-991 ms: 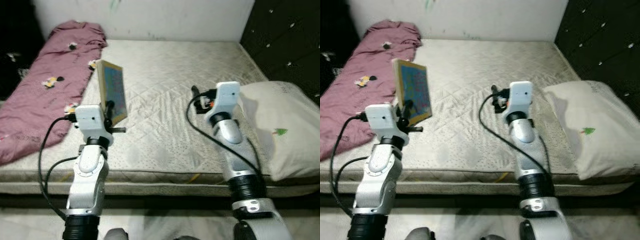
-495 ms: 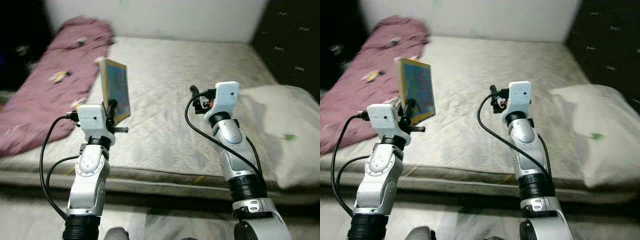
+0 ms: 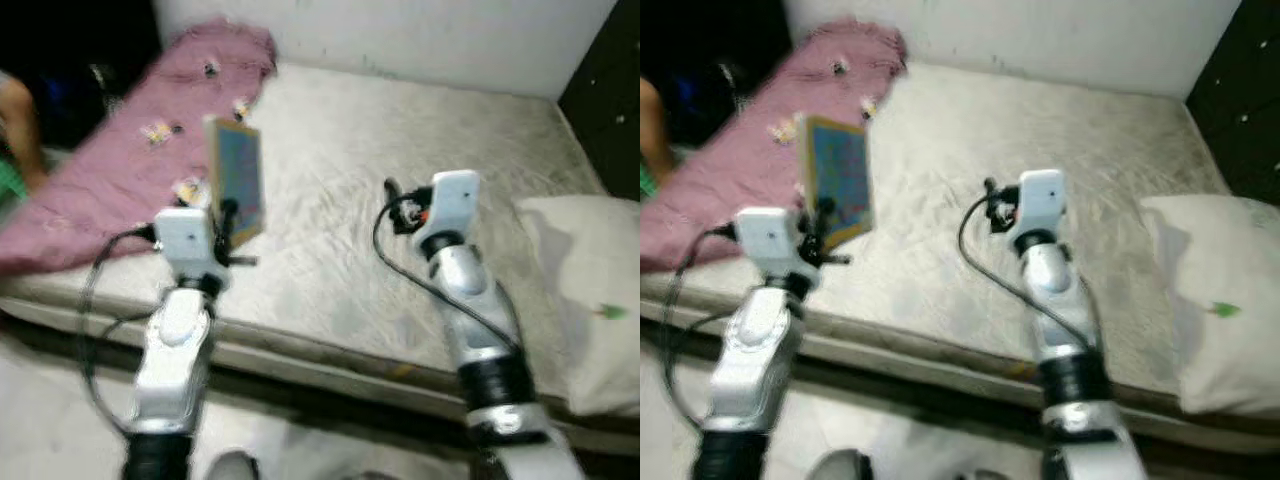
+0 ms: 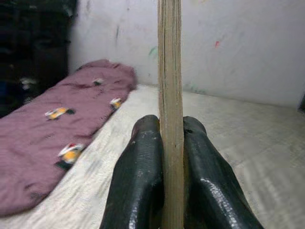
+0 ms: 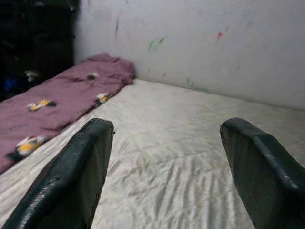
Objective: Clean up the room
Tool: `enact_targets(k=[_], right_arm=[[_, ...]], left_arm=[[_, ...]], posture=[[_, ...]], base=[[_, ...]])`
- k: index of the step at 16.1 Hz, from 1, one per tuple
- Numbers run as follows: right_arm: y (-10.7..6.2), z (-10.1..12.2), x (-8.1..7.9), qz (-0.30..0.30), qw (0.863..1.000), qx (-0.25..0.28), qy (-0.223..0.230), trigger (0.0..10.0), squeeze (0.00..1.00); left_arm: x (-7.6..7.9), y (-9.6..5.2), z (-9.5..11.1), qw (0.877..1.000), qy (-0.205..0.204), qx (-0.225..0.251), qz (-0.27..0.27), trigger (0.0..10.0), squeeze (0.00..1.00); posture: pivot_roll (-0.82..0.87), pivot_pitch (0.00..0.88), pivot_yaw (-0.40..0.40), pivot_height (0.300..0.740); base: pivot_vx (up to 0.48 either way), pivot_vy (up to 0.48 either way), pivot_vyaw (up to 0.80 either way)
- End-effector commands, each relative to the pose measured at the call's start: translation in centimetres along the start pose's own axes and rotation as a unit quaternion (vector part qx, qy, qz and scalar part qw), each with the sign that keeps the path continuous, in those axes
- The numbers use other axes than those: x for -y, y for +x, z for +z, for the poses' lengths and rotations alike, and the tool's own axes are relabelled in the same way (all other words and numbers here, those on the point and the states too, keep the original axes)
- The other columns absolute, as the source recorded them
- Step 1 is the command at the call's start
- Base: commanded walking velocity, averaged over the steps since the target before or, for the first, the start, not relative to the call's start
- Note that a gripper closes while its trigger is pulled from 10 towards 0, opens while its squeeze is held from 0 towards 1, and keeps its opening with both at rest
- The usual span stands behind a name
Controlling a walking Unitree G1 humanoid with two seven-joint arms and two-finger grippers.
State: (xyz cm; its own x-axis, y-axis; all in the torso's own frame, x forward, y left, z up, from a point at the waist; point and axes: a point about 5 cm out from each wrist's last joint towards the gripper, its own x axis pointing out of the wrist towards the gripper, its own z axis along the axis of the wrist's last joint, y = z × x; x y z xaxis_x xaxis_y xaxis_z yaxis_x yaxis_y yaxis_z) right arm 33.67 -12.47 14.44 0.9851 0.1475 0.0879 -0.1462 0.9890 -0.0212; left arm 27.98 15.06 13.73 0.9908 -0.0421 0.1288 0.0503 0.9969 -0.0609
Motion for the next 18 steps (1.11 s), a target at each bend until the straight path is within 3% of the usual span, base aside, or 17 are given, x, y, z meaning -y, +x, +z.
enact_targets(k=[1, 6, 7, 9, 12, 16, 18], right_arm=[[-0.8, -0.2, 1.2, -0.012, 1.000, 0.000, -0.009, 10.0, 0.00], [-2.2, -1.1, 2.0, -0.021, 0.999, -0.012, -0.033, 10.0, 0.00], [-2.3, -0.9, 2.0, -0.018, 0.999, -0.012, -0.035, 10.0, 0.00], [-2.6, -0.9, 1.6, -0.005, 0.999, -0.015, -0.029, 10.0, 0.00], [-2.7, -1.3, 1.4, -0.015, 1.000, -0.023, -0.013, 10.0, 0.00], [-2.8, -1.4, 2.1, -0.032, 0.999, -0.029, -0.011, 10.0, 0.00], [-2.8, -1.4, 2.1, -0.035, 0.999, -0.029, -0.011, 10.0, 0.00]], left_arm=[[-0.1, -0.2, 1.0, 1.000, 0.000, 0.025, 0.000, 10.0, 0.00], [-1.5, -1.5, 0.1, 0.999, 0.014, 0.011, 0.041, 10.0, 0.00], [-1.6, -1.7, 0.2, 0.998, 0.030, 0.018, 0.050, 10.0, 0.00], [-2.1, -2.4, 0.5, 0.997, 0.024, 0.018, 0.069, 10.0, 0.00], [-2.1, -3.2, 0.2, 0.999, 0.015, 0.012, 0.035, 10.0, 0.00], [-1.7, -2.6, 0.4, 1.000, 0.013, 0.012, 0.015, 10.0, 0.00], [-1.5, -2.5, 0.4, 1.000, 0.011, 0.012, 0.008, 10.0, 0.00]], posture=[[-0.02, 0.000, -0.043, 0.740], [0.01, 0.000, -0.062, 0.740], [0.01, 0.000, -0.086, 0.740], [0.03, 0.000, -0.075, 0.740], [0.01, 0.000, -0.051, 0.740], [0.00, 0.000, -0.042, 0.740], [0.00, 0.000, -0.044, 0.740]], base=[[0.000, -0.274, 0.00], [0.000, -0.077, 0.00], [0.000, 0.000, 0.00], [0.000, 0.000, 0.00], [0.000, 0.000, -0.19], [0.232, 0.000, -0.76], [0.315, 0.000, 0.00]])
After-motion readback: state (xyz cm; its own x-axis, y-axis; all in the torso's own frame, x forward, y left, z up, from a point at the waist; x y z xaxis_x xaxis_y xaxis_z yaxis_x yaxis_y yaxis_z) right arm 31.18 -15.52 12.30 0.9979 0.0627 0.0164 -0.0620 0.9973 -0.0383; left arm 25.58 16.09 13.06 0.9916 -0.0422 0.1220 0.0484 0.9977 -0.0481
